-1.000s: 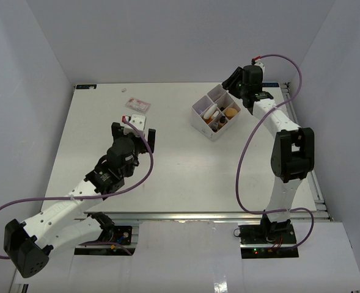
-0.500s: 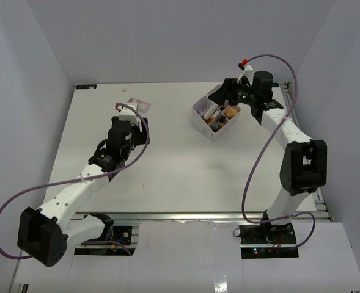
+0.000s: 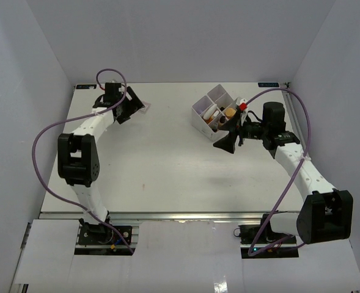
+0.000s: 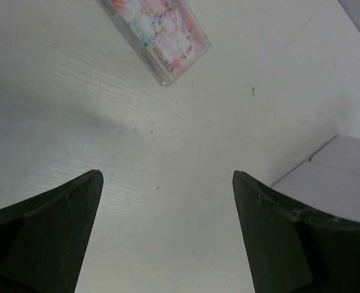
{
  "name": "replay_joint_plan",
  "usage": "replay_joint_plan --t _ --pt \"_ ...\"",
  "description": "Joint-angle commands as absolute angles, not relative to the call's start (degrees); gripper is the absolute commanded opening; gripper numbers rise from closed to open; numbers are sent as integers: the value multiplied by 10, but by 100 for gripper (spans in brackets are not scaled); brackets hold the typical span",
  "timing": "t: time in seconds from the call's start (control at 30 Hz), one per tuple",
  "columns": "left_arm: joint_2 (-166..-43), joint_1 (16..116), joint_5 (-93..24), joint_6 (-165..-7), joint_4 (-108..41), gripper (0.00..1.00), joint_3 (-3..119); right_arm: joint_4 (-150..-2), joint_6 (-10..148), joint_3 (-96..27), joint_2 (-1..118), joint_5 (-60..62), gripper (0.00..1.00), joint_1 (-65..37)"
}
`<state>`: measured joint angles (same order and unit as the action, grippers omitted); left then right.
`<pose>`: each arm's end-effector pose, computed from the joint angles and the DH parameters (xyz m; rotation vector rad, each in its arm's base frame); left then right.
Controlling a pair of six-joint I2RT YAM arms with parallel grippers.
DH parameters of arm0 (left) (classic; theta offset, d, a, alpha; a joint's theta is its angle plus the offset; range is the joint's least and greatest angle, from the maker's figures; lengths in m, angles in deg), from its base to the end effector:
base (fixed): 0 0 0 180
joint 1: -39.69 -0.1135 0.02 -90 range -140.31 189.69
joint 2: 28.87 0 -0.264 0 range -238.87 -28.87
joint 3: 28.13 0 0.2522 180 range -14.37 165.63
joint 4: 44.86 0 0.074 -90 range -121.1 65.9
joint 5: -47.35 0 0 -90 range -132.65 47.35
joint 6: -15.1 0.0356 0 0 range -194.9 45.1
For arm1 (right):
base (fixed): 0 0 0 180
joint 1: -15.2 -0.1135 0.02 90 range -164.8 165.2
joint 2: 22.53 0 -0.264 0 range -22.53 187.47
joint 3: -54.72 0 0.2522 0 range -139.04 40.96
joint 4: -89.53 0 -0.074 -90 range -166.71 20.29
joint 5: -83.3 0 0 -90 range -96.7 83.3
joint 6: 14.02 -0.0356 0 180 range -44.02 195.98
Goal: Organize the makeup
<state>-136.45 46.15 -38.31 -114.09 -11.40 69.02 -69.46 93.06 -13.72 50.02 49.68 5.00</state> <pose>0.4237 -0.0507 0.2436 -0.6351 2.2991 -0.4770 0.2676 0.0783 0.3075 -1.0216 1.6066 0.8954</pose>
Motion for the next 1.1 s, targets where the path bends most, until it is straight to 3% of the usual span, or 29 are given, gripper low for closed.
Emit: replay_joint_plan --t 0.0,0.23,0.3,0.43,0.53,0.63,0.87,1.07 --pt "-1471 457 -412 -1198 3 98 847 -704 961 -126 485 527 97 88" --pt "-1569 438 -440 -1212 -6 96 968 -706 960 -121 475 544 97 92" --pt "-1568 435 -429 -1182 -81 93 958 -705 960 -121 476 545 97 92" --pt "-1522 433 -387 -1142 -251 76 860 -705 961 -120 478 548 96 92" --pt "-1536 431 -377 -1107 -269 55 883 -705 960 -120 480 550 97 92" --pt "-1582 429 -373 -1073 -245 43 946 -705 964 -120 480 549 97 93" --pt "-1649 427 -413 -998 -235 62 1012 -702 965 -120 481 552 97 97" --pt "-1692 420 -411 -978 -255 68 1049 -702 965 -120 486 556 97 101"
